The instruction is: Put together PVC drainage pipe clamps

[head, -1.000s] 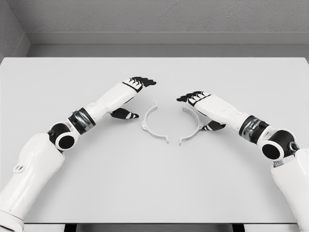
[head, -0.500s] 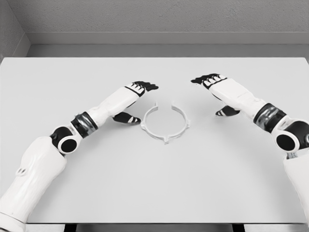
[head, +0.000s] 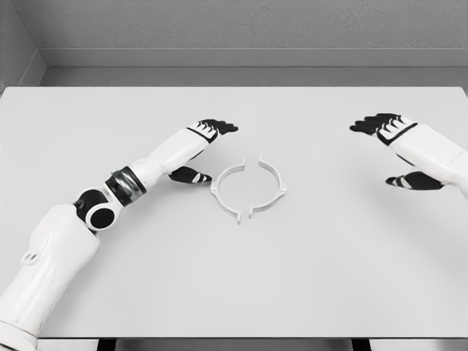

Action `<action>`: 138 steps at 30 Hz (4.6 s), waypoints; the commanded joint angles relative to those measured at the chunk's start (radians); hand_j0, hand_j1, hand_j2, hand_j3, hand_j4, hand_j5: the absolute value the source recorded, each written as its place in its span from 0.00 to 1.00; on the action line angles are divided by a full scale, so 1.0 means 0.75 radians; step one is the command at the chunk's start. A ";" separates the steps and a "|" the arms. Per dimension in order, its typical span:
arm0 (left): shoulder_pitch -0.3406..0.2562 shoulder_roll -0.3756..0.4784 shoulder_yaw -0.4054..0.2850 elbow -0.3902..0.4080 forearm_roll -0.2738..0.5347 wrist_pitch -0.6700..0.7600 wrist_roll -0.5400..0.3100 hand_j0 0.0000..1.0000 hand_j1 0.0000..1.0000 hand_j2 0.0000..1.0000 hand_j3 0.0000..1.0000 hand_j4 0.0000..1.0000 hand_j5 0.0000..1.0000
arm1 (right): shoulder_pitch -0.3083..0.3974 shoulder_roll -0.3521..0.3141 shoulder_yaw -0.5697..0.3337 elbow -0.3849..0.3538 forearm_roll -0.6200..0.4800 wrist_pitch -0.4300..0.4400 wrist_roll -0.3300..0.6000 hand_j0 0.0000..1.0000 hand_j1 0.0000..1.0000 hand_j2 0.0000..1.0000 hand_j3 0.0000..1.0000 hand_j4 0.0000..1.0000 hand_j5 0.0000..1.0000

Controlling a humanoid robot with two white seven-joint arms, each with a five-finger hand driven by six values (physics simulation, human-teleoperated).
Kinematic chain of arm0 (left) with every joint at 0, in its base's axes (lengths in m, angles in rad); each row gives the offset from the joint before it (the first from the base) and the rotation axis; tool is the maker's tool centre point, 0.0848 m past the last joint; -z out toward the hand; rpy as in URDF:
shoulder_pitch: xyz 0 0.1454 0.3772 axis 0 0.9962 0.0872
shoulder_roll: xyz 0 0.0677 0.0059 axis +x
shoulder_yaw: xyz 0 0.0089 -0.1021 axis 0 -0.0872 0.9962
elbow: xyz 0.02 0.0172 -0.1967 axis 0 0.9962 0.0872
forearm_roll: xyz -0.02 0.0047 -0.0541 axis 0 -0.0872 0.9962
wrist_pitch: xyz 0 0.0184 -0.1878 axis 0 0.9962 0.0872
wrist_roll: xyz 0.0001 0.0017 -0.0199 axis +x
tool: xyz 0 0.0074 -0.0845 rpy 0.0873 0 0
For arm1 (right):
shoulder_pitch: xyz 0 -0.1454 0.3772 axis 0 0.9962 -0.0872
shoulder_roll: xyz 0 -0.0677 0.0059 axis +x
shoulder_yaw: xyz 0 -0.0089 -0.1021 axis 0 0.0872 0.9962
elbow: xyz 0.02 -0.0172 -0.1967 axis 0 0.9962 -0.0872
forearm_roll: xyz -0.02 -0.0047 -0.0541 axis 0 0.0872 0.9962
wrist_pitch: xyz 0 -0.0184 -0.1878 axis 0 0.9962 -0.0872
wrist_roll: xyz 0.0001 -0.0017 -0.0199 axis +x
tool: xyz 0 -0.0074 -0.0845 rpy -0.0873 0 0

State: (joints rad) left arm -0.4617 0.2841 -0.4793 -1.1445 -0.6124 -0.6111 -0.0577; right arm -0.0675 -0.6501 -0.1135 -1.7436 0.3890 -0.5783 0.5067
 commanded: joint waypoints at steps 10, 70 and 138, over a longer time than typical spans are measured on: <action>-0.002 0.047 0.005 -0.008 0.060 0.000 0.001 1.00 1.00 1.00 1.00 1.00 1.00 | 0.051 -0.015 -0.117 0.001 -0.112 -0.043 -0.003 1.00 1.00 1.00 1.00 1.00 1.00; 0.139 0.090 -0.034 -0.239 0.043 0.000 0.001 1.00 1.00 1.00 1.00 1.00 1.00 | 0.047 0.049 -0.094 -0.007 -0.114 -0.043 -0.003 1.00 1.00 1.00 1.00 1.00 1.00; 0.112 0.145 -0.003 -0.268 0.017 0.000 0.001 1.00 1.00 1.00 1.00 1.00 1.00 | 0.047 0.051 -0.094 -0.011 -0.114 -0.043 -0.005 1.00 1.00 1.00 1.00 1.00 1.00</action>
State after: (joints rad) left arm -0.3774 0.3741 -0.4828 -1.3334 -0.6066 -0.6111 -0.0573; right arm -0.0322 -0.6113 -0.1834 -1.7514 0.3111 -0.6134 0.5037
